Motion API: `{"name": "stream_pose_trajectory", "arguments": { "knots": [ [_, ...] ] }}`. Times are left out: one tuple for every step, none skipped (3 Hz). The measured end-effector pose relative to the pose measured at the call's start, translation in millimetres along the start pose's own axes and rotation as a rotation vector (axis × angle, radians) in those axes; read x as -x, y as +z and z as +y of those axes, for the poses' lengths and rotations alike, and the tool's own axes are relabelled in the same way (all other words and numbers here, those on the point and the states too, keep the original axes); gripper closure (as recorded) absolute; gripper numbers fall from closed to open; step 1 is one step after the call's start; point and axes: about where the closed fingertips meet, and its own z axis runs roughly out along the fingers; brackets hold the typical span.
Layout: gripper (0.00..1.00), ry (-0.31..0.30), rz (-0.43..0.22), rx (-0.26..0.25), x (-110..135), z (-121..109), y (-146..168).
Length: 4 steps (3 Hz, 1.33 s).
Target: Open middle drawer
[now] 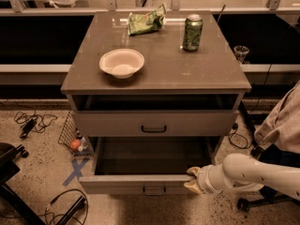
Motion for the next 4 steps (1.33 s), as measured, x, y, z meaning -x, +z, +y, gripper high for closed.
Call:
{"name": "stream_pose_trajectory", "arguments": {
  "knots": [
    [0.51,0.0,0.0,0.0,0.0,0.1,0.1],
    [0.28,0.0,0.0,0.0,0.0,0.1,0.1],
    [0.0,-0.001,0.0,0.005,0.4,1.7,2.1],
    [0.0,-0.002,0.006,0.006,0.3,1.7,1.6]
  ]
}}
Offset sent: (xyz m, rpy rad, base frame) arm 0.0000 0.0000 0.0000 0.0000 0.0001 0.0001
